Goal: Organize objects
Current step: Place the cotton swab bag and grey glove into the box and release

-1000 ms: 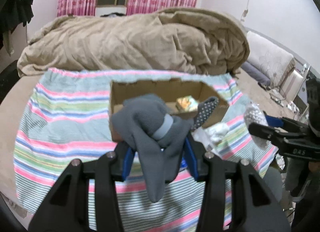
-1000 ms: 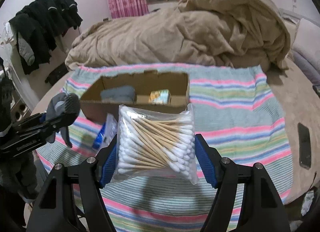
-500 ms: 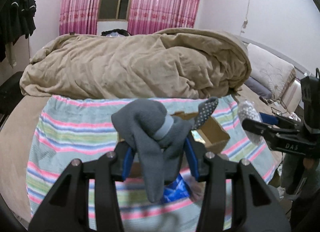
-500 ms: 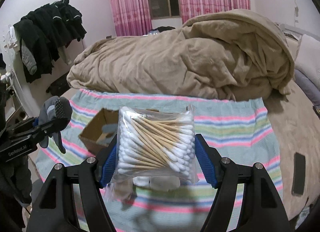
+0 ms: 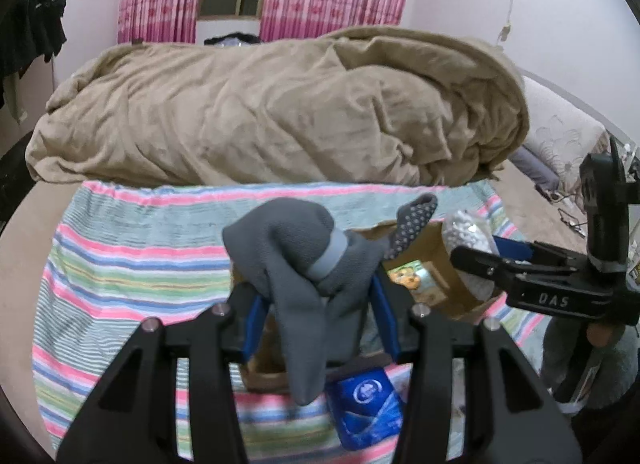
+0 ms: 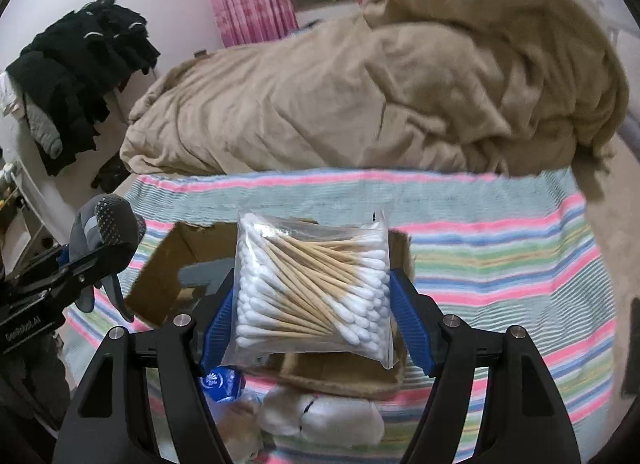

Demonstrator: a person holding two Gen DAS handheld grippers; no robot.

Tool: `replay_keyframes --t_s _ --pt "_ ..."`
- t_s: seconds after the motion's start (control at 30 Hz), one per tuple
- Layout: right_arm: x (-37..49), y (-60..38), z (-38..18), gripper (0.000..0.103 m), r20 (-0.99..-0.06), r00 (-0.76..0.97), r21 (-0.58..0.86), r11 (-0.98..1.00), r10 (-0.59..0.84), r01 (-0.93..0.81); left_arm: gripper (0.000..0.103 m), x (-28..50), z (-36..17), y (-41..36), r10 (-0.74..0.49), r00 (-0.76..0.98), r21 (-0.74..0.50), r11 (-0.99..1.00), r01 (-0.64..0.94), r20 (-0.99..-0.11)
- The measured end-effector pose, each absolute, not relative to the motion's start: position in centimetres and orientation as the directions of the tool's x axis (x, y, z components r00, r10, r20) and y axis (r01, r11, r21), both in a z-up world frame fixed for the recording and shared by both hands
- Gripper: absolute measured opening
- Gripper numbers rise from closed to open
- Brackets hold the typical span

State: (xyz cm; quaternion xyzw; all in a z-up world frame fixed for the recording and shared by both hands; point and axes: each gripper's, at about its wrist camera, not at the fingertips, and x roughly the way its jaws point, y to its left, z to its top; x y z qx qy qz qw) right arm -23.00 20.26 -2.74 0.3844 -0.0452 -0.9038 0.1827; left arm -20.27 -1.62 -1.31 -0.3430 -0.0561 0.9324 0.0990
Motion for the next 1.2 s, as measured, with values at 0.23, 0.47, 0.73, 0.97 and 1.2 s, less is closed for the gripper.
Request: replay_keyframes --t_s 0.23,0.47,0.73,0.97,1.2 --pt "-24.8 20.5 -5.6 0.075 -0.715 -0.609 0.238 -0.939 -0.343 0.250 0.049 -22.9 -5.3 -1.4 0.194 -0.677 -0.162 -0.981 -0.110 -0.710" --pt "-24.7 20.6 -5.6 0.080 -0.703 -0.612 0.249 -0.932 -0.361 0.263 0.066 -22.5 -5.5 -1.6 0.181 -0.665 -0.163 -0.983 -0.090 -0.725" --pt "-22.4 20.9 -3.3 0.082 -0.677 -0.641 0.240 -0.932 -0.361 0.272 0.081 -20.5 -2.8 -2.0 0.175 -0.698 -0.171 -0.982 -0.076 -0.695" --pt "-18.5 20.7 0.0 0.082 -0.637 -0.675 0.207 -0.926 -0.372 0.315 0.081 -16.9 0.0 -2.3 0.181 -0.737 -0.182 -0.980 -0.080 -0.651" --pt "-14.9 20.0 1.7 0.082 -0.623 -0.680 0.187 -0.918 -0.386 0.349 0.082 -12.5 1.7 -2.8 0.160 -0.762 -0.173 -0.983 -0.064 -0.628"
